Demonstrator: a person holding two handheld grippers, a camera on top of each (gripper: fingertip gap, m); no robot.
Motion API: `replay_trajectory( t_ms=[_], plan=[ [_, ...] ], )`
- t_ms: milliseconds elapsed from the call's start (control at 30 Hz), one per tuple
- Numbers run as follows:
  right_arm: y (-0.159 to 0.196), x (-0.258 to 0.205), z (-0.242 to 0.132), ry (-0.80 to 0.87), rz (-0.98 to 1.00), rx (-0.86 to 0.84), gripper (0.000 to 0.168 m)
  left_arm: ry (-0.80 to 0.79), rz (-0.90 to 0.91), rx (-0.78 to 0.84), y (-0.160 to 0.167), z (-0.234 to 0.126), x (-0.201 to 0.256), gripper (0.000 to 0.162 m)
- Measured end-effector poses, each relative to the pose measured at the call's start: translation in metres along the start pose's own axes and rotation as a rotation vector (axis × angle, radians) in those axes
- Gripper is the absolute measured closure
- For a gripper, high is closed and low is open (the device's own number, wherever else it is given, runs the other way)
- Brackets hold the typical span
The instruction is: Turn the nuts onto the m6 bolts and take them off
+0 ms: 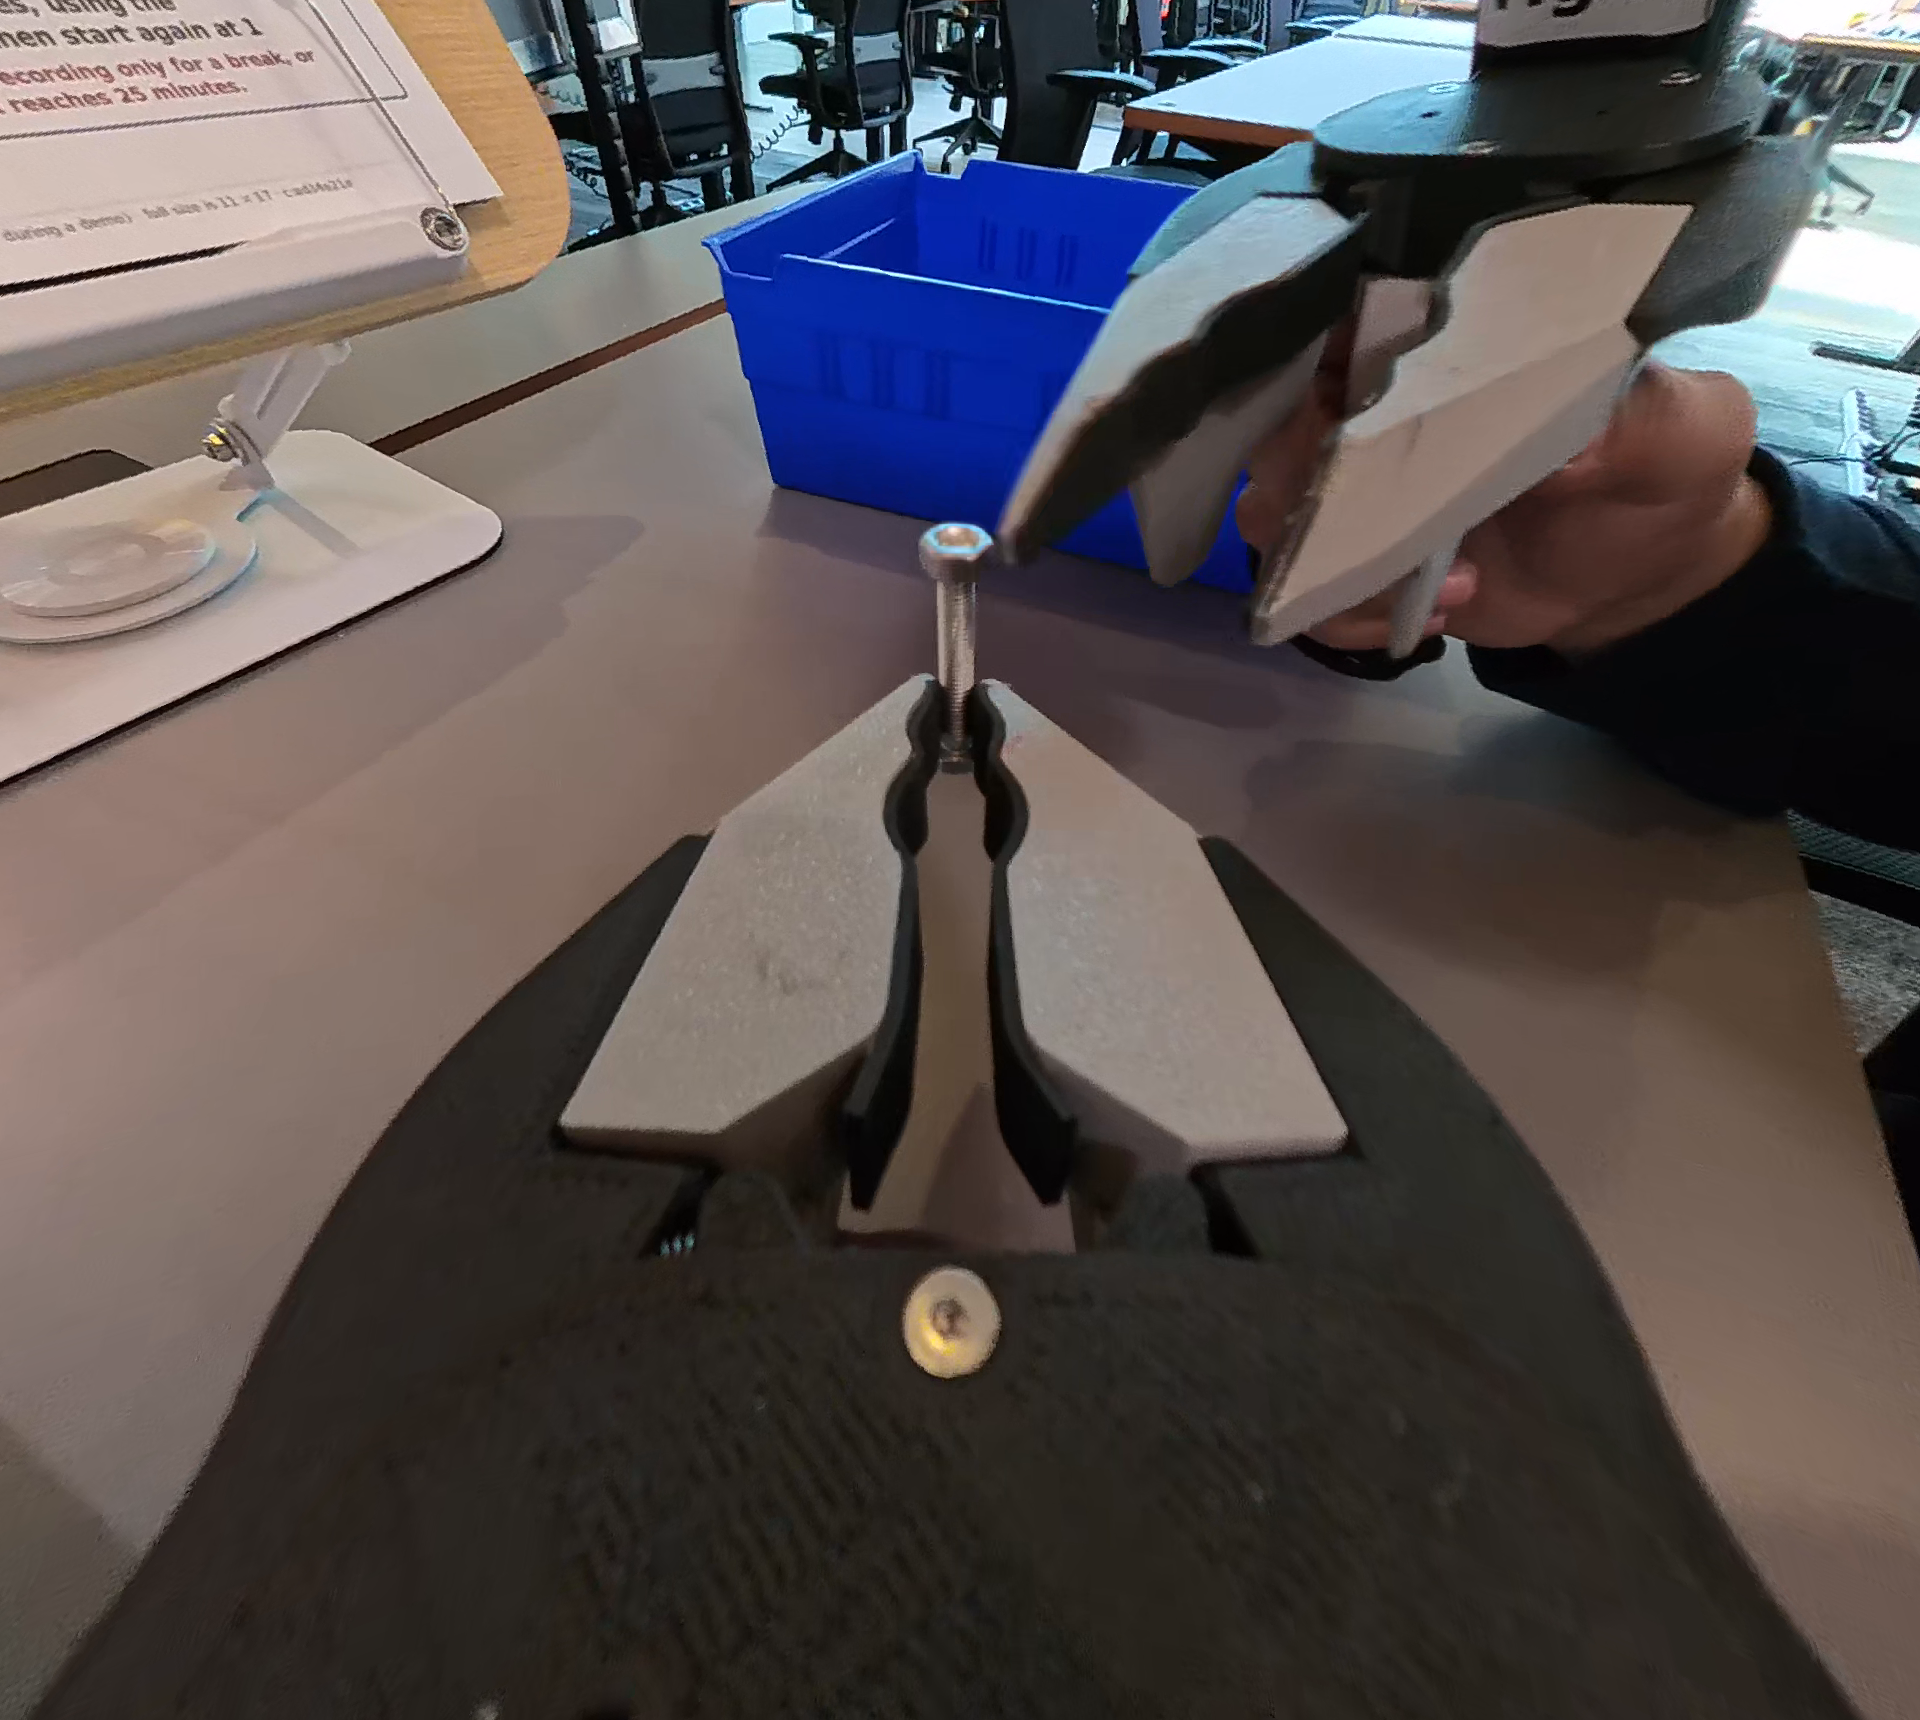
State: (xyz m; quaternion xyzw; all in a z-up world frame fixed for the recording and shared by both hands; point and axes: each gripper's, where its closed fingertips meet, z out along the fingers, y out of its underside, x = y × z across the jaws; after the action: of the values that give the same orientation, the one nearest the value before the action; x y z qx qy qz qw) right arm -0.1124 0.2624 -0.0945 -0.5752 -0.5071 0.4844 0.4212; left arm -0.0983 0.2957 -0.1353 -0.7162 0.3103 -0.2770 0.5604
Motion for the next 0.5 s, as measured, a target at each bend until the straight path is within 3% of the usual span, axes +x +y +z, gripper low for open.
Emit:
replay_trajectory(
  t_ms=[100, 367, 500],
  plan=[
    [0.001, -0.005, 0.002, -0.015, -0.021, -0.012, 0.141, -0.006, -0.002, 0.004, -0.001, -0.001, -0.001, 0.160],
    [0.001, 0.017, -0.003, 0.098, 0.016, -0.002, 0.130, 0.005, 0.004, -0.002, 0.000, 0.000, 0.001, 0.159],
    [0.004, 0.007, 0.002, 0.041, 0.008, -0.023, 0.130, -0.007, 0.006, -0.016, 0.003, 0.001, -0.001, 0.159]
  ],
)
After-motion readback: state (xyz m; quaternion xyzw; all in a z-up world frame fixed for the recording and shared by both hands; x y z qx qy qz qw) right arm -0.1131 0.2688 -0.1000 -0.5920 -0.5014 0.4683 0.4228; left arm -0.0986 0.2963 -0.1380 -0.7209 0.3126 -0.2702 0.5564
